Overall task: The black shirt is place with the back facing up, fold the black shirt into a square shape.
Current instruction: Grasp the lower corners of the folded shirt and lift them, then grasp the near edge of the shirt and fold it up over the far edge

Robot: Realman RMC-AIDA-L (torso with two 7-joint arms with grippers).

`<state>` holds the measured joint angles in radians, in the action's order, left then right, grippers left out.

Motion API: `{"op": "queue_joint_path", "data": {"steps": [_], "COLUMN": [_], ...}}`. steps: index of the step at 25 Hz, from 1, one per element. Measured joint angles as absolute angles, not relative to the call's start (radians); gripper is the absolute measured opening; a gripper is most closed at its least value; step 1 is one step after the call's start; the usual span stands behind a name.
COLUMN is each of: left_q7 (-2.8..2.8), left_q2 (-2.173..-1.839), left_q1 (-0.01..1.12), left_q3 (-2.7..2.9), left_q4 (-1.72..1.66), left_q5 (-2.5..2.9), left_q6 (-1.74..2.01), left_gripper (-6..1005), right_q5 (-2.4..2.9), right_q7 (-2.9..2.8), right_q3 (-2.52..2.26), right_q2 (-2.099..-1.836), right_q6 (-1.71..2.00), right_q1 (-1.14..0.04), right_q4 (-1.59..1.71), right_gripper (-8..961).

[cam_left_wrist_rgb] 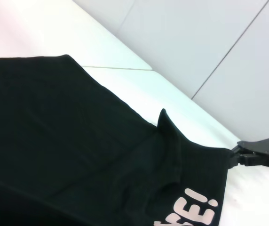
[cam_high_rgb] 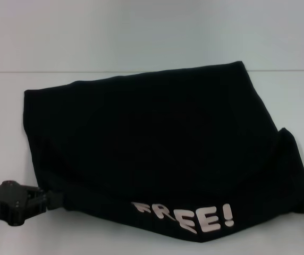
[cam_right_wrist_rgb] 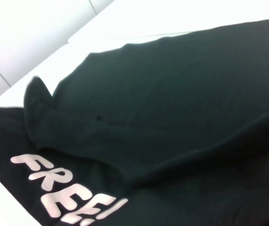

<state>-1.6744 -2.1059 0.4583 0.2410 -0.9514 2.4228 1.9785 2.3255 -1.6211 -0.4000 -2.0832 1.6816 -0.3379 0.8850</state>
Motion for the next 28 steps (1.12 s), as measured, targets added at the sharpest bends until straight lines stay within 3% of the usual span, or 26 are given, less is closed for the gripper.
{"op": "queue_joint_path", "data": {"steps": [19, 28], "left_q7": [-1.646, -1.646], "left_q2": [-2.087, -2.078], "left_q1": [0.455, 0.478], "left_q3": [0.201, 0.198], "left_q4": [-0.953, -0.945], "left_q5": [2.473, 2.490], "left_q6": [1.985, 1.980], "left_gripper": [19, 19], "right_q5": [2.333, 2.332], "right_q7": [-1.424, -1.410], "right_q3": [-0.268, -0.259], "right_q2": [-2.100, -2.097], "right_q6": [1.809, 1.816], "right_q1": [-0.168, -0.164], "right_q4": [0.786, 0.757], "right_gripper": [49, 48]}}
